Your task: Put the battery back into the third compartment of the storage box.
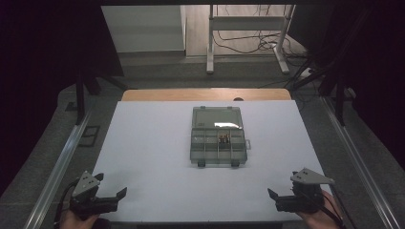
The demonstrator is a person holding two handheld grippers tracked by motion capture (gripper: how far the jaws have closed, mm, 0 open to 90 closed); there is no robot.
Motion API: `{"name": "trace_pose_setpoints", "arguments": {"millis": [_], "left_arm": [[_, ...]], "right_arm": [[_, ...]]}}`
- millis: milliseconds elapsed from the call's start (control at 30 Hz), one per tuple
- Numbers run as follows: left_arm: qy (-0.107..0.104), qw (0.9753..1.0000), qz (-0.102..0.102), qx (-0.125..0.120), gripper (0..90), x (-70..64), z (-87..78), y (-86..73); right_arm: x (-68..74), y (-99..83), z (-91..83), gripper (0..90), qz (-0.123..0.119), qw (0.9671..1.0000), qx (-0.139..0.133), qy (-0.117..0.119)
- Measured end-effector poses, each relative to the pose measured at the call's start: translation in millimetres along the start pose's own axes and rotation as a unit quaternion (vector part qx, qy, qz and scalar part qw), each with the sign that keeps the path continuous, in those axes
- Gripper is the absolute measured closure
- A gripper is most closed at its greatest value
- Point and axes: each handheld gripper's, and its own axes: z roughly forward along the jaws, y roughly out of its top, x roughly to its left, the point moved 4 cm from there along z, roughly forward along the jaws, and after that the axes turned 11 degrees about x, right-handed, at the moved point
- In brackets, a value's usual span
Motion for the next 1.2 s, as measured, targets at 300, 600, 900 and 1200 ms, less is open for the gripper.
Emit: {"name": "trace_pose_setpoints", "arguments": {"millis": [300, 600, 900, 1200], "left_arm": [[0.001, 1.0000, 0.002, 0.000, 3.3, -0.4, 0.3, 0.2], [0.002, 1.0000, 0.003, 0.001, 3.5, -0.7, 0.4, 0.4], [0.003, 1.0000, 0.004, 0.001, 3.5, -0.8, 0.4, 0.4], [0.003, 1.0000, 0.004, 0.001, 3.6, -0.9, 0.6, 0.6]], "right_arm": [[-10.7, -15.3, -0.7, 0.0, 0.031, 0.9995, -0.007, -0.007], [-16.4, -25.9, -3.1, 0.0, 0.047, 0.9987, -0.009, -0.017], [-22.2, -38.8, -1.9, 0.0, 0.059, 0.9979, -0.001, -0.026], [-24.9, -43.0, -0.8, 0.0, 0.070, 0.9972, 0.002, -0.024]]}}
